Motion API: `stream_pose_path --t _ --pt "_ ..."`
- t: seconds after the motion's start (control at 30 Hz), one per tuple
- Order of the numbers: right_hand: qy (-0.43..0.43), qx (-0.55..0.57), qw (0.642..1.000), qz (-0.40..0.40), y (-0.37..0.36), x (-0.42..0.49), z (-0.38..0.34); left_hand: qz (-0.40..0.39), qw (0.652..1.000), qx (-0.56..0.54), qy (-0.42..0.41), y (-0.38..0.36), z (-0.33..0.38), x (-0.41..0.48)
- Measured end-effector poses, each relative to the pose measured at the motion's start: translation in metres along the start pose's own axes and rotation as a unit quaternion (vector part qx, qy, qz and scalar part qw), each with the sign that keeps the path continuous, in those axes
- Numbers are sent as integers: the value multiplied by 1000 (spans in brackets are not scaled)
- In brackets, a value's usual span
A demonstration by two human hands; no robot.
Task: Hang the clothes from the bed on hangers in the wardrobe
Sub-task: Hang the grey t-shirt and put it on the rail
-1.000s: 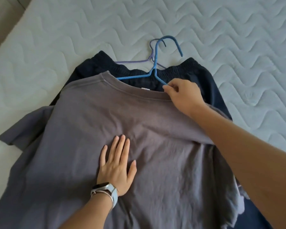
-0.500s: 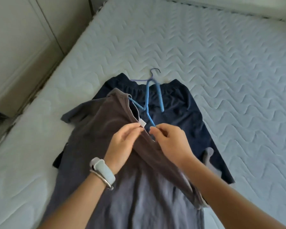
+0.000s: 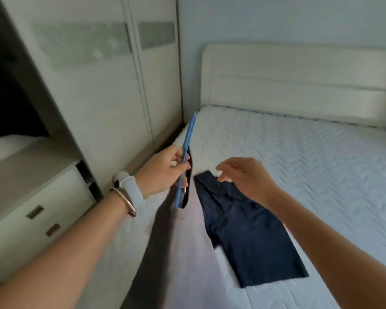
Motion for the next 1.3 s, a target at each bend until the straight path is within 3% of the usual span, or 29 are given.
stream_pose_path --t 0.13,0.23,0.37,0.5,0.6,0.7,0.83,0.97,1.3 --pt "104 -8 991 89 36 17 -99 95 988 122 -18 92 58 -80" --pt "206 -8 972 110 32 24 -177 200 964 169 -41 155 87 -143" --pt "336 -9 939 74 5 19 -287 291 931 212 -64 218 109 -223" --pt "433 -10 900 -43 -43 -4 -395 346 915 182 -101 263 113 -293" --pt "488 -21 872 -37 -77 -22 -458 369 908 154 -127 297 105 -334" --pt "484 -22 875 -19 -108 -27 -496 414 884 184 -117 346 80 -382" --pt "459 7 889 -9 -144 -29 -529 440 858 266 -11 408 13 -433" --pt "440 47 896 -34 -179 -29 -558 464 853 239 -13 450 -26 -459" --pt "403 -32 909 -99 -253 12 -579 493 843 216 9 531 -90 -466"
Point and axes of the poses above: each hand's wrist, its own x-axis towards the middle knuckle, its own y-axis out of the back of the hand, z = x × y, the point moved 6 cm from there along x, towards the middle knuckle, and after that the axes turned 13 degrees about y, right-handed, at the moved point
